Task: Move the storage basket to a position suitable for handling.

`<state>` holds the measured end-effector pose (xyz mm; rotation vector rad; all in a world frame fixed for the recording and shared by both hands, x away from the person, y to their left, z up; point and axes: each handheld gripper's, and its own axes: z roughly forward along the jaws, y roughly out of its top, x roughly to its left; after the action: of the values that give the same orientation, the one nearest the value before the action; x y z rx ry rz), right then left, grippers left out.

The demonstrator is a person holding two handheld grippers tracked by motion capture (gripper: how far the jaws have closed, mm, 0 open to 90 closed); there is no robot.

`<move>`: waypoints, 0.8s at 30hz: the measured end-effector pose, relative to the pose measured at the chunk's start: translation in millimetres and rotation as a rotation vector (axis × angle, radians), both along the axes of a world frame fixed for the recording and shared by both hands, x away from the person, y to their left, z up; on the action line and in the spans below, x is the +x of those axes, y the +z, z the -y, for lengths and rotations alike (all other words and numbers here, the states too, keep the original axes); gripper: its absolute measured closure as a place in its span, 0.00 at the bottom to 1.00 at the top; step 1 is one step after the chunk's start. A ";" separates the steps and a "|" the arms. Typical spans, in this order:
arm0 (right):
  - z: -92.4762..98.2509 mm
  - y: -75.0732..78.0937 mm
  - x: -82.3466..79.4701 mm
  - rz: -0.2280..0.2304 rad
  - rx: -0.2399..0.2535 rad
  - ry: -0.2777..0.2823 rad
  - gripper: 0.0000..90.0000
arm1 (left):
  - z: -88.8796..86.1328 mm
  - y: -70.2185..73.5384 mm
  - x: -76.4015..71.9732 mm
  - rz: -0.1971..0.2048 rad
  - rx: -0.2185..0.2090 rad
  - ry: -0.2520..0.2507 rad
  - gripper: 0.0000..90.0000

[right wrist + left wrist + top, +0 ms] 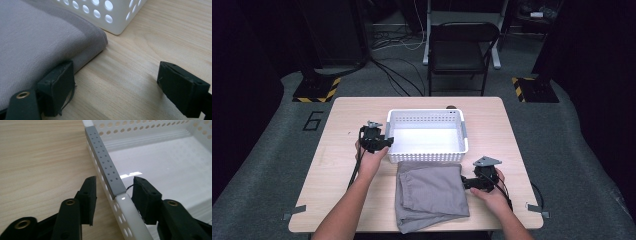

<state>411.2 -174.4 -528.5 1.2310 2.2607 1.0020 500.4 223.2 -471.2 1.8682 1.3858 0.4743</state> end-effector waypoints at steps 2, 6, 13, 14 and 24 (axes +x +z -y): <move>0.0 0.0 0.0 0.000 0.001 0.000 0.15 | -1.0 1.5 -0.7 0.000 -0.024 -0.002 0.55; 0.1 -0.2 0.6 0.003 0.002 0.002 0.15 | -3.9 5.6 -1.8 0.014 -0.035 -0.010 0.53; 0.1 -0.1 0.5 0.002 0.002 0.002 0.15 | -6.4 13.4 -7.5 0.015 -0.032 -0.019 0.52; 0.3 -0.1 0.6 0.004 0.002 0.000 0.16 | -8.7 16.6 -9.8 0.022 -0.023 -0.015 0.51; 3.8 7.2 -1.0 -0.028 -0.018 0.005 0.38 | -15.2 34.7 -35.6 0.052 -0.047 -0.040 0.49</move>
<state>410.2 -178.2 -521.2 1.2400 2.2898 0.9701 464.8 238.4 -436.5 1.8299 1.3119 0.4638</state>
